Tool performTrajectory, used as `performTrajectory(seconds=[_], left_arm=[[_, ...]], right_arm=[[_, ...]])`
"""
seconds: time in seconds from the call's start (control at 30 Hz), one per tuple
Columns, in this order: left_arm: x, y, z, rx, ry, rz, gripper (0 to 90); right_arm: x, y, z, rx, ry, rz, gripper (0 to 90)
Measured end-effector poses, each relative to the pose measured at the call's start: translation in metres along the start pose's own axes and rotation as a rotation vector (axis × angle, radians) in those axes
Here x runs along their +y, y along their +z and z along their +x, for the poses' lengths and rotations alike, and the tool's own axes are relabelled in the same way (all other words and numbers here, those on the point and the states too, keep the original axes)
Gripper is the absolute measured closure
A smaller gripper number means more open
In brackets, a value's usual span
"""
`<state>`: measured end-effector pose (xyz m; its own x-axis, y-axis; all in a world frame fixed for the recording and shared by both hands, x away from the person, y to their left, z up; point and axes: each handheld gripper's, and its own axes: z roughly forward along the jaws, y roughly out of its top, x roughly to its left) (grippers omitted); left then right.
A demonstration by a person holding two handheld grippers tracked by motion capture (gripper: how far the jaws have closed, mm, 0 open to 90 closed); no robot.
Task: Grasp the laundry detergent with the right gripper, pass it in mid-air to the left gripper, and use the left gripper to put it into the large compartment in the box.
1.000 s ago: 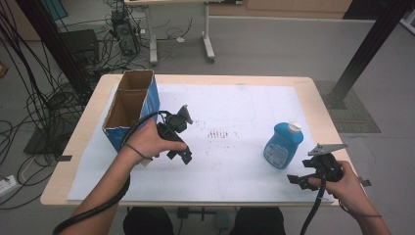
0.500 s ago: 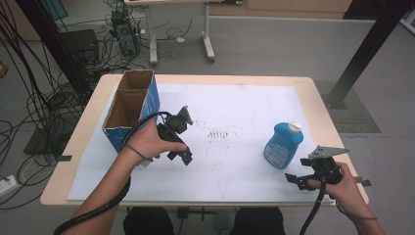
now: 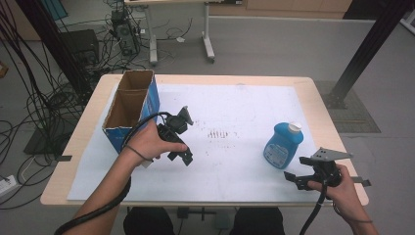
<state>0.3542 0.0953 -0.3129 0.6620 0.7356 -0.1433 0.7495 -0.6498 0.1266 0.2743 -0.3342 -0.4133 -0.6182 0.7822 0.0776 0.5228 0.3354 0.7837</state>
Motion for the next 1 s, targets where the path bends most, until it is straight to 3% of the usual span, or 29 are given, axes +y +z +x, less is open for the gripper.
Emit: performTrajectory(seconds=[0.5, 1.0], left_arm=[[0.001, -0.003, -0.002, 0.005, 0.0, 0.0, 11.6], [0.0, -0.006, -0.004, 0.008, -0.001, 0.003, 11.6]], right_arm=[[-0.008, 0.002, -0.001, -0.003, 0.025, -0.092, 12.8], [-0.017, 0.005, -0.004, 0.009, 0.033, -0.228, 12.4]])
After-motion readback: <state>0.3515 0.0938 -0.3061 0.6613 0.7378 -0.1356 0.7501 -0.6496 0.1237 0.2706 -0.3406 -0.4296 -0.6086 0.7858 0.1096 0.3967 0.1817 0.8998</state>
